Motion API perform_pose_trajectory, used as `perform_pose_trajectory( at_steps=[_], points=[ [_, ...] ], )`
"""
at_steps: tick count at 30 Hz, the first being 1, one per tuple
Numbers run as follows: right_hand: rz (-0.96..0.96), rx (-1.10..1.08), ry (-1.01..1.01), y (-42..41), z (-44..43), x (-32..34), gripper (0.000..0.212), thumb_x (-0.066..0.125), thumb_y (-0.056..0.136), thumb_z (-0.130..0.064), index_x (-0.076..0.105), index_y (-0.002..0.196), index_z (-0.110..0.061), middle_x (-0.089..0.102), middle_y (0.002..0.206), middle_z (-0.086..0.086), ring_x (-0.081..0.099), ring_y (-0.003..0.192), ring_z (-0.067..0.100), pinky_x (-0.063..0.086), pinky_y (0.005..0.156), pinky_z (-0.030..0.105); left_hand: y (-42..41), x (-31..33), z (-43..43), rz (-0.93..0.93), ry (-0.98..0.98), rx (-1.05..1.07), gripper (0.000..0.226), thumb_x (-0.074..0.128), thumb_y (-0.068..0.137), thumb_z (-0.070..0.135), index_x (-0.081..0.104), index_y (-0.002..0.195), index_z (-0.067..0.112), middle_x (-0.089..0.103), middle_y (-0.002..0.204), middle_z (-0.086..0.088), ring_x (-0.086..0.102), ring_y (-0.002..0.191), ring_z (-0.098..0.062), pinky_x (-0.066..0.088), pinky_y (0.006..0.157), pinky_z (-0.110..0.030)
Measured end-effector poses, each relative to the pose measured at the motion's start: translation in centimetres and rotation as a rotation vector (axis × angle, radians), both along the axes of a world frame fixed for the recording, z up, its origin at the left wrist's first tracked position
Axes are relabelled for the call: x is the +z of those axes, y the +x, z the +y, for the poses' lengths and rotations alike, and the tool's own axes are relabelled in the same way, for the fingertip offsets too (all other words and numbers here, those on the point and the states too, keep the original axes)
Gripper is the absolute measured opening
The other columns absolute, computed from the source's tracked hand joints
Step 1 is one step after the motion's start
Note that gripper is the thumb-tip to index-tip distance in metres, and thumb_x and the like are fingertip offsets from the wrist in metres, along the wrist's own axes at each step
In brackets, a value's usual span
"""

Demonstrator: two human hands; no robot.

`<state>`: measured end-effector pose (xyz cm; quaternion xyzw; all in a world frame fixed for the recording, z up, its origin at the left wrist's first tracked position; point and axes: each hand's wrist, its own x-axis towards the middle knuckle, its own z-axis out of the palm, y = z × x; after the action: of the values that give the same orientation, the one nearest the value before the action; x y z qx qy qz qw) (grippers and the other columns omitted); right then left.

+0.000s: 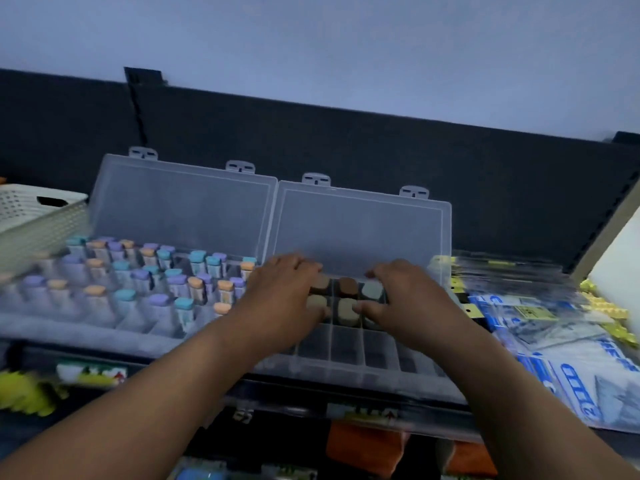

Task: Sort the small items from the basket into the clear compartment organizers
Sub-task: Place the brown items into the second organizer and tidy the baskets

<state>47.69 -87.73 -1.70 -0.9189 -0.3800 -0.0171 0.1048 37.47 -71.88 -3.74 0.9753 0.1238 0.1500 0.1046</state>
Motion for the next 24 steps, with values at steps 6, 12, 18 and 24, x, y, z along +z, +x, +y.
perform_pose_trajectory(
  at_steps=[6,12,18,24],
  points=[
    [-0.129,0.148,0.019,-7.8,7.8,0.1,0.076,0.054,0.089,-0.053,0.019,0.151,-0.028,0.015,0.16,0.002,0.013,0.146,0.024,0.017,0.119,0.04,-10.3,1.4,7.0,-0.026,0.187,0.243,0.08,0.051,0.088,0.057,0.013,0.151,0.027,0.006,0.16,-0.003,0.002,0.147,-0.025,0.009,0.115,-0.043],
    [-0.174,0.281,0.081,-18.0,16.6,0.4,0.081,0.053,0.088,-0.056,0.012,0.152,-0.03,0.008,0.162,0.0,0.006,0.148,0.023,0.013,0.119,0.042,-23.3,2.4,14.2,-0.023,0.234,0.383,0.084,0.046,0.086,0.064,0.008,0.151,0.027,0.004,0.16,-0.003,0.001,0.147,-0.025,0.01,0.117,-0.045],
    [-0.186,0.462,0.2,-28.9,25.5,-0.4,0.079,0.057,0.081,-0.05,0.034,0.148,-0.017,0.029,0.155,0.012,0.026,0.142,0.034,0.022,0.116,0.049,-36.2,2.5,20.9,0.033,0.264,0.514,0.084,0.047,0.087,0.062,0.005,0.151,0.027,0.002,0.16,-0.003,-0.002,0.147,-0.023,0.004,0.118,-0.047],
    [-0.145,0.603,0.156,-35.8,33.9,0.1,0.08,0.057,0.088,-0.05,0.017,0.153,-0.025,0.012,0.16,0.003,0.009,0.147,0.022,0.013,0.119,0.042,-45.5,2.7,27.1,0.055,0.24,0.657,0.085,0.045,0.086,0.064,0.003,0.151,0.03,0.001,0.16,0.0,-0.003,0.147,-0.022,0.002,0.118,-0.046]
  ],
)
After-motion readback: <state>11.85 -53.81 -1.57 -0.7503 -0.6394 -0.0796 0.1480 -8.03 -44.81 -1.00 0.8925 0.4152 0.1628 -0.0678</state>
